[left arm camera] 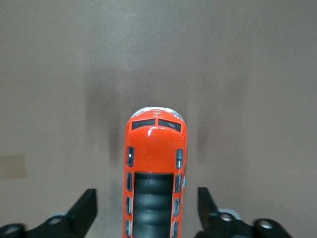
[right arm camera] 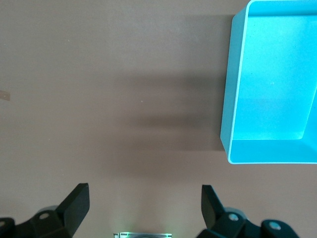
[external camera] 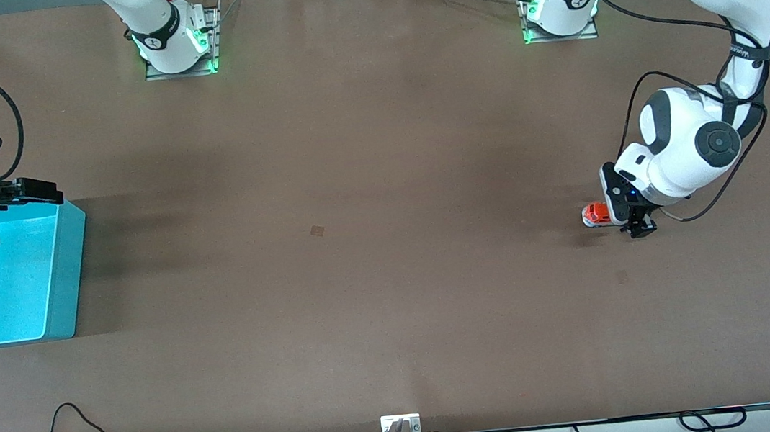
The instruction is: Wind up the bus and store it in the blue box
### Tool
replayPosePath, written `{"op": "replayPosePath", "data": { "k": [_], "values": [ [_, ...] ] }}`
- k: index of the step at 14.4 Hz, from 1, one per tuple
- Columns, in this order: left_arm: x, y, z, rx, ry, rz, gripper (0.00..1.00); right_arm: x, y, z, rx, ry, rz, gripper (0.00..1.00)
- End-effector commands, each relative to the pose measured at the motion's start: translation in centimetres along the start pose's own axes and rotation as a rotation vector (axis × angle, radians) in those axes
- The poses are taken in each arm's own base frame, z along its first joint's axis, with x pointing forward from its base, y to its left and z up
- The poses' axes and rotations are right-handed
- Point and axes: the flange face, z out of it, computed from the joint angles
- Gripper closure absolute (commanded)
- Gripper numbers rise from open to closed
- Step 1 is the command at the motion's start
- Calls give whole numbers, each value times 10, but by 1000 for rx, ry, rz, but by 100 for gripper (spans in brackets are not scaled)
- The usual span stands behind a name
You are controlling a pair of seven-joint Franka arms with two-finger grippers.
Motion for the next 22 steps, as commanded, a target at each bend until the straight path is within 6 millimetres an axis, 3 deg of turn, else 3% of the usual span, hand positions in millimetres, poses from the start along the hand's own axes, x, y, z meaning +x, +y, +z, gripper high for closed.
{"op": "replayPosePath", "data": {
  "k": [1,3,11,13,18,22],
  "values": [
    [0,2,1,11,-6,32,44,-1,-2,-5,13,-1,-3,0],
    [0,2,2,10,-6,32,59,-1,-2,-5,13,-1,-3,0],
    [-2,5,12,-16,-6,34,60,-1,-3,-5,14,-2,-3,0],
    [-19,2,13,-16,-5,59,60,-1,-4,-6,14,-1,-4,0],
    [-106,0,24,-19,4,80,60,-1,-5,-5,12,-2,-6,0],
    [-162,1,34,-18,10,68,60,-2,-4,-5,13,-7,-6,0]
  ]
}}
